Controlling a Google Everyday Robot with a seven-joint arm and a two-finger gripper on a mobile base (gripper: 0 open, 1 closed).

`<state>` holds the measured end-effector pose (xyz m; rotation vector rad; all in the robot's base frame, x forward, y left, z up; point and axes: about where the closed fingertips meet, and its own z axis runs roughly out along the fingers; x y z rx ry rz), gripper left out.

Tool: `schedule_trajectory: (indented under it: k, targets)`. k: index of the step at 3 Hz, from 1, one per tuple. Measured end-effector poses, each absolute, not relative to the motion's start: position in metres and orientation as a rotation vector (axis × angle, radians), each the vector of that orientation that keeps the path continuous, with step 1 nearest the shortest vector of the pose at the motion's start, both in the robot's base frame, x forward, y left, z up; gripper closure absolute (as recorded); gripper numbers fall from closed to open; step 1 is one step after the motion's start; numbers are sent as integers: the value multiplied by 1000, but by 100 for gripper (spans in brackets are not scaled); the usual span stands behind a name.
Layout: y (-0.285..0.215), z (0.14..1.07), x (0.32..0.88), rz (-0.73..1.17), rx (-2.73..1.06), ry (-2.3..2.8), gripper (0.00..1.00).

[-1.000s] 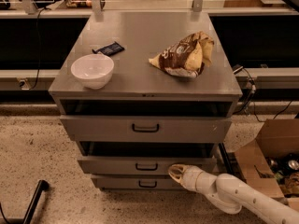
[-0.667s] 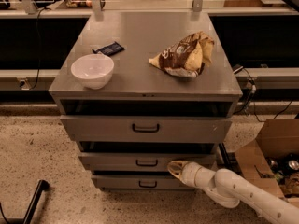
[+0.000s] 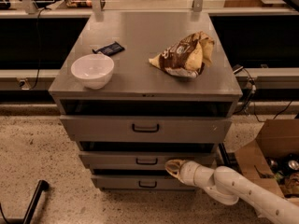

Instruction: Close middle drawer

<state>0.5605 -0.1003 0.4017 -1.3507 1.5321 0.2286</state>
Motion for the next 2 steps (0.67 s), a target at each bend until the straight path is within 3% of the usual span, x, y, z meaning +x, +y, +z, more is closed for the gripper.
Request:
schedule_trajectory:
  k: [2]
  targets:
    - [-91,445,514,264,-1360,1462,100]
